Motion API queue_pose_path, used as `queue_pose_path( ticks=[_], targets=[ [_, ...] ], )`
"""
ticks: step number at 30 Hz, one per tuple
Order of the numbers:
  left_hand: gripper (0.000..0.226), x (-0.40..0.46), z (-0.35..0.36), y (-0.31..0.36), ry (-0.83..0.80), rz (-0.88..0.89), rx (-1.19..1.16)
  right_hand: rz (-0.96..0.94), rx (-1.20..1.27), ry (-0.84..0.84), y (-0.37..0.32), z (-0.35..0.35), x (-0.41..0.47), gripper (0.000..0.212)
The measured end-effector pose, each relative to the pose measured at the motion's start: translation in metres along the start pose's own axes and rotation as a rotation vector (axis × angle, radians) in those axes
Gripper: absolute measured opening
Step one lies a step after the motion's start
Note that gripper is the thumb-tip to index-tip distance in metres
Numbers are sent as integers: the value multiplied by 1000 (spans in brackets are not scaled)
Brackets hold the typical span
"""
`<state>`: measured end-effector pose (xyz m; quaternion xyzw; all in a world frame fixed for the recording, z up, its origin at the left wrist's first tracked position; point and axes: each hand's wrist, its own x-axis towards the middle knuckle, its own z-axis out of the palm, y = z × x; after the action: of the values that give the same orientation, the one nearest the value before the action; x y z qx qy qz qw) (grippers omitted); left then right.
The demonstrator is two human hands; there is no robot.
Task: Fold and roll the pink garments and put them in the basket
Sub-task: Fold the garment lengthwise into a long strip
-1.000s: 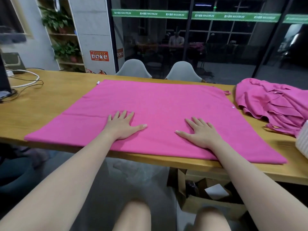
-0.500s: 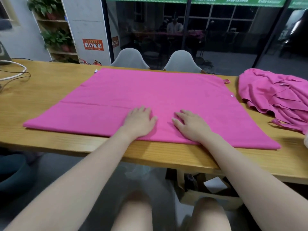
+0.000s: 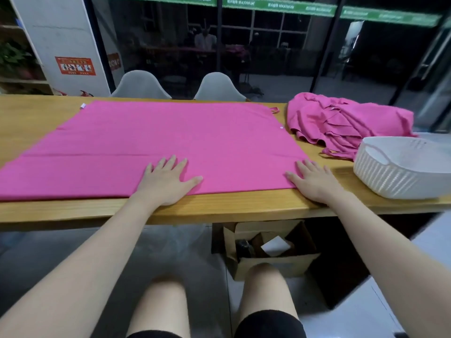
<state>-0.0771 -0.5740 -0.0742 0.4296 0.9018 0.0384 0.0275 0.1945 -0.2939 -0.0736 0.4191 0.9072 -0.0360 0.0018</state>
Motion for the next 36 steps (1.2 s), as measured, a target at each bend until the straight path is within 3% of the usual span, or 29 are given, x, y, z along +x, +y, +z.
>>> queue_pose_path(
  ticks=[3,6,11,22,26,29,32,36],
  targets=[
    [96,1,0,8,5,-16,-23,-80,-1,8,-38,-2,-7,79],
    [91,-2,-2,8,-6,-18,-66,-257,78,-21,-117,-1,-13,69],
    [63,-12,-6,-23,2,-53,-105,-472,163,-52,-247,14,-20,64],
    [63,-105,-17,-276,63,-581,-71,-549,78,-36,-266,23,-21,82],
    [68,-118,-19,-291,60,-517,-68,-822,137,-65,-264,13,-45,90],
    [73,-133,-21,-283,111,-304,-84,-879,-7,-61,-266,14,-66,97],
    [75,-157,-13,-276,173,-92,-64,-863,-92,110,-264,27,-82,97],
    [69,-184,1,-284,326,18,-37,-815,13,381,-256,47,-98,76]
  ],
)
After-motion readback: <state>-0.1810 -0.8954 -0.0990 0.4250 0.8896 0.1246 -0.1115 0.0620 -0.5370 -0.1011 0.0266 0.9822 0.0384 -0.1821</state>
